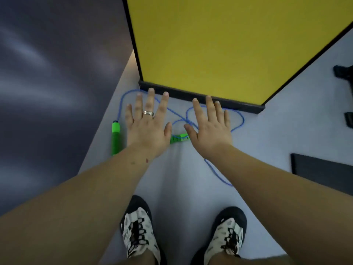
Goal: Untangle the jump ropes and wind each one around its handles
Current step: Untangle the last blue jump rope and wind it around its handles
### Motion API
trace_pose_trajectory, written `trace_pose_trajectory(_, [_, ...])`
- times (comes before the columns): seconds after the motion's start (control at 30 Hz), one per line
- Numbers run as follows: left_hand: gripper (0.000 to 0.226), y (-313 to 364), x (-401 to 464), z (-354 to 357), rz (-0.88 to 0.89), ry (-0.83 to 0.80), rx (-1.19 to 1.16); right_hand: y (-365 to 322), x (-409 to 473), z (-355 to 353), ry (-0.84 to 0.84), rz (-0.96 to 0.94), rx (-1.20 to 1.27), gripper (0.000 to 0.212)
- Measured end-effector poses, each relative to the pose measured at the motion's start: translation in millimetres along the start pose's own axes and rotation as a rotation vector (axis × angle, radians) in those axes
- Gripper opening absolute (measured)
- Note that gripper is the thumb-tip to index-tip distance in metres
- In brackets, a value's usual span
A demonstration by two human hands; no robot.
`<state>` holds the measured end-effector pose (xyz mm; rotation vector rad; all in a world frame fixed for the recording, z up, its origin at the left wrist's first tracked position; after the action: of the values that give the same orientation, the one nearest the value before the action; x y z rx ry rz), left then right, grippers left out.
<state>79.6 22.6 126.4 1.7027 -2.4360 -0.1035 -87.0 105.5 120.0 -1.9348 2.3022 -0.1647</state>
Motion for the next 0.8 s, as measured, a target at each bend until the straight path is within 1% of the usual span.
trace_pose_trajectory(0.13, [0.087, -17, -12, 44, -0.035, -0.104, 0.019, 4, -10, 63, -0.113, 0.011, 0.009, 0.069])
trace_pose_trajectory(0.4, [0.087, -34, 17, 112, -0.042, -0.167, 0.055, 25, 35, 165, -0.293, -0.037, -0.021, 0.068])
trace_pose_trajectory(0.47, [0.087, -37, 24, 126, -0.050, -0.179, 0.061, 24, 50, 186, -0.337, -0.119, -0.039, 0.067])
trace_pose_trajectory(0.57, [0.087, -41, 29, 140, -0.039, -0.196, 0.065, 7, 66, 206, -0.384, -0.360, -0.136, 0.077])
trace_pose_trajectory(0.63, [0.088, -46, 31, 145, -0.042, -0.218, 0.077, -3, 76, 216, -0.417, -0.425, -0.206, 0.080])
trace_pose_trajectory(0.73, [0.090, -52, 31, 144, -0.041, -0.230, 0.096, -7, 89, 216, -0.454, -0.404, -0.250, 0.065])
trace_pose_trajectory(0.8, [0.094, -51, 32, 139, -0.027, -0.235, 0.095, -7, 92, 207, -0.428, -0.404, -0.217, 0.055])
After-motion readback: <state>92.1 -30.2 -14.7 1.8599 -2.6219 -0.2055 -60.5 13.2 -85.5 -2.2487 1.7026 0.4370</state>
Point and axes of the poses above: each hand's wrist, its own x-axis towards the middle knuckle, its own z-axis out of the palm, y = z × x, the point moved 3 cm from there along x, towards the middle knuckle, and after that the axes turned 12 degrees about -z, right-handed, at the moved point
